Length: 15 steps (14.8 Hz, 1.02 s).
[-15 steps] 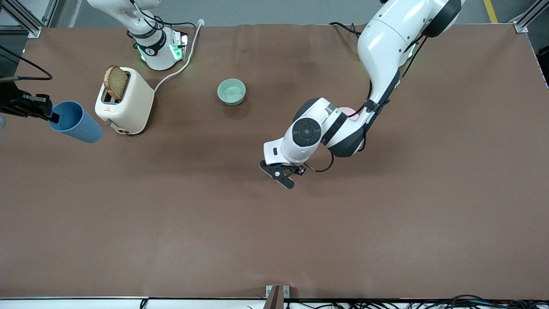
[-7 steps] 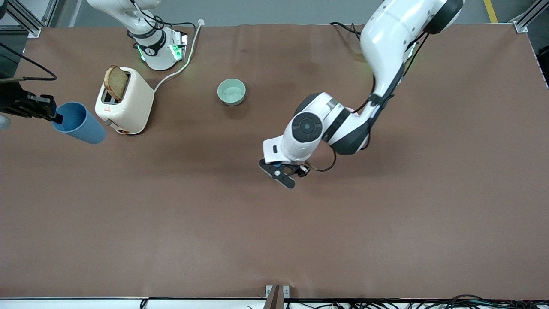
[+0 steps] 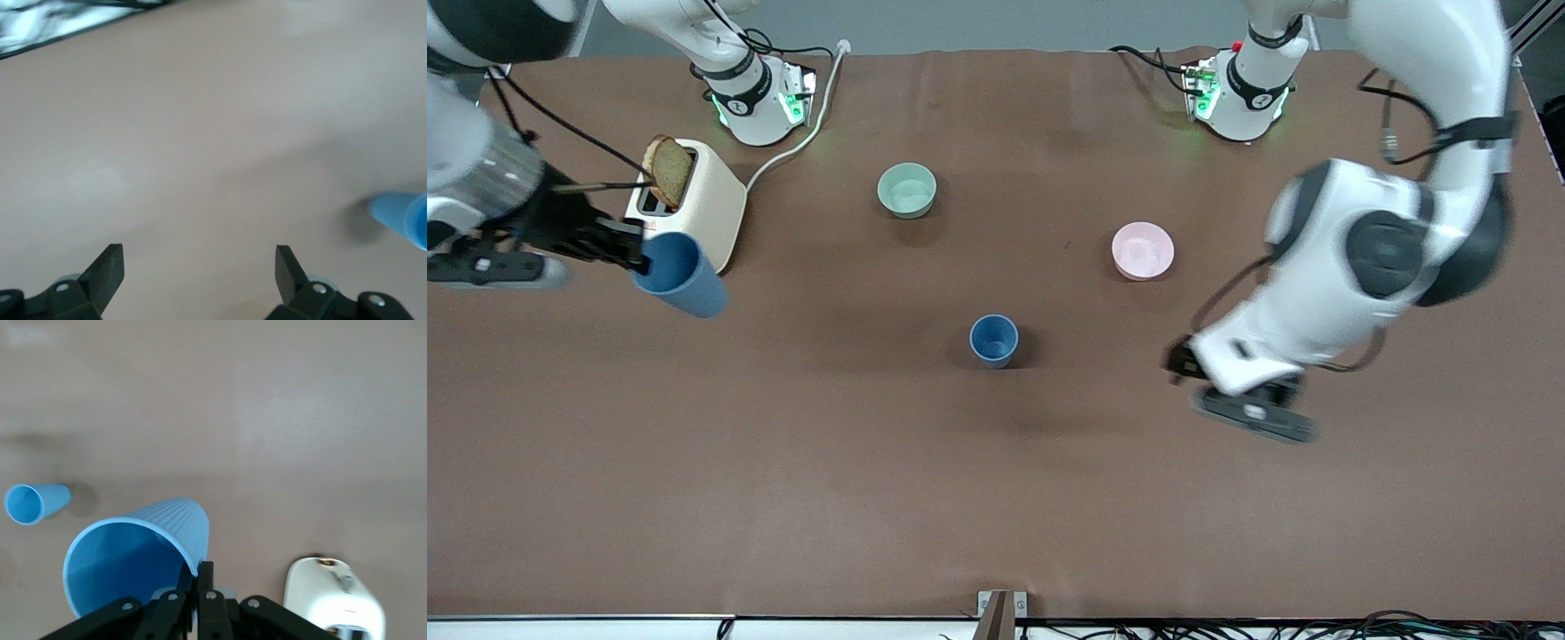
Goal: Stack blue cups with both arms
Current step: 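Carry the held blue cup over the standing cup with the right gripper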
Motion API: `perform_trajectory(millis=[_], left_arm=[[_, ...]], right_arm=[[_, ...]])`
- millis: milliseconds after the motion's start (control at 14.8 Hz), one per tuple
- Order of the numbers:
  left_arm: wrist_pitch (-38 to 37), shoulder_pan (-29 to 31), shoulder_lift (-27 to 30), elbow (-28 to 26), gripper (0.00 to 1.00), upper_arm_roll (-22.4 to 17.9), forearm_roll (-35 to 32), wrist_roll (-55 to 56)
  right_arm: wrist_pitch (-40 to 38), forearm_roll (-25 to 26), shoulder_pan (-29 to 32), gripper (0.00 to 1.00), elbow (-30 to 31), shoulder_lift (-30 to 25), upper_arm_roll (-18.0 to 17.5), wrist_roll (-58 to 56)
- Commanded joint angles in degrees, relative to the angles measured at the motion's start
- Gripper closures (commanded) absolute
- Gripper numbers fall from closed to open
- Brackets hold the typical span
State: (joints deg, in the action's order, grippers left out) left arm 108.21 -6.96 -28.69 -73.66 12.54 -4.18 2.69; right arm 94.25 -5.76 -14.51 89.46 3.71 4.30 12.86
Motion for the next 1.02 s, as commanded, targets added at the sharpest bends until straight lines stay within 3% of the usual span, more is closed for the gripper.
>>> perform_trajectory(millis=[0,339,609,948], left_arm=[[-0.36,6.05,2.05,-1.84,0.00,0.38,-1.10,3.19],[-5.36,10.91,6.71,-1.40,0.00,0.03,-1.10,3.64],[-8.35,4.60,11.98,-1.66,0.00,-13.39,-0.31,2.68],[-15.21,5.46,16.90,-1.66,0.00,-14.21,4.36,3.64]], right_arm=[[3.13,-2.84,-4.37,1.00,0.19,2.26,0.53,6.02],[9.54,-5.05,-13.15,1.00,0.19,6.47,0.53,16.29],[14.64,-6.88,-19.31,1.00,0.19,10.95,0.53,22.11],[19.74,-10.76,-23.01,1.00,0.19,15.44,0.45,22.65]])
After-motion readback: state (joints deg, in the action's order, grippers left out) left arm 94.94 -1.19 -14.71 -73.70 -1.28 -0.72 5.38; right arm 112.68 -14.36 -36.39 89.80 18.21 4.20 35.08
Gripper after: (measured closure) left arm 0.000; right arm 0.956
